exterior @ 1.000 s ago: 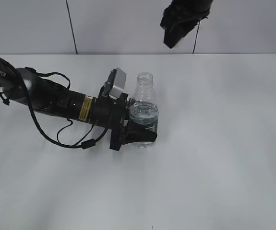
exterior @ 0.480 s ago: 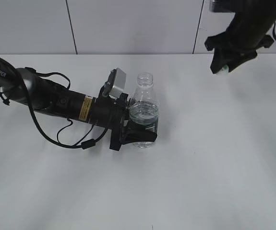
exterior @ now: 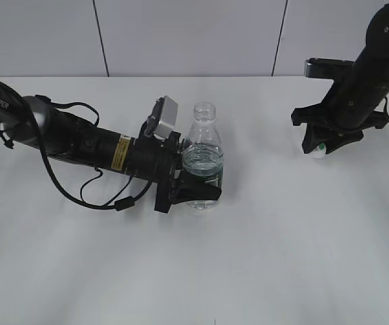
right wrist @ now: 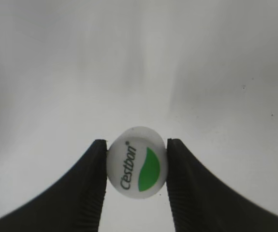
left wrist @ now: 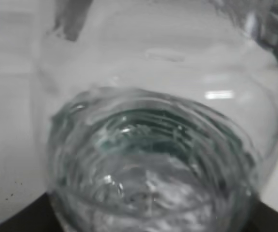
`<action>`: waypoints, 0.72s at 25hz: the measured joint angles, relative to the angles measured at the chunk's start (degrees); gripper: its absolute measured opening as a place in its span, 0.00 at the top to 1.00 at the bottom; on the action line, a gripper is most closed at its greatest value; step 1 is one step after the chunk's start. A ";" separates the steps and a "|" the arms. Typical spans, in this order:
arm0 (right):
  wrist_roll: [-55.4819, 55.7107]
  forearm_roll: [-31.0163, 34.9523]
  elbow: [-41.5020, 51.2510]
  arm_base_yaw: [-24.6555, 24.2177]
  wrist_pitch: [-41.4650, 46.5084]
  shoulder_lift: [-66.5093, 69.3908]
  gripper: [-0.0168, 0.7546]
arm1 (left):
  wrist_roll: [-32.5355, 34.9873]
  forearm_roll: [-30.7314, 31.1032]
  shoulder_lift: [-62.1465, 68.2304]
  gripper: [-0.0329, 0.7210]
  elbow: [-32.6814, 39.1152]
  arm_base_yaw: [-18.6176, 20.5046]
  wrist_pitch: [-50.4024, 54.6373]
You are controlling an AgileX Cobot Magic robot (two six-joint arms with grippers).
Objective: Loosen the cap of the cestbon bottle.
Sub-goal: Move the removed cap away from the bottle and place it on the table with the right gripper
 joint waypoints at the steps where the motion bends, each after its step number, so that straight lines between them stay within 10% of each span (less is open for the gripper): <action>1: 0.20 0.00 0.14 0.00 -0.36 0.08 0.60 | 0.00 0.00 0.00 0.41 0.00 0.00 0.00; 18: 0.57 0.00 0.30 0.00 -2.39 4.09 0.60 | 0.00 0.00 0.00 0.41 0.00 0.00 0.00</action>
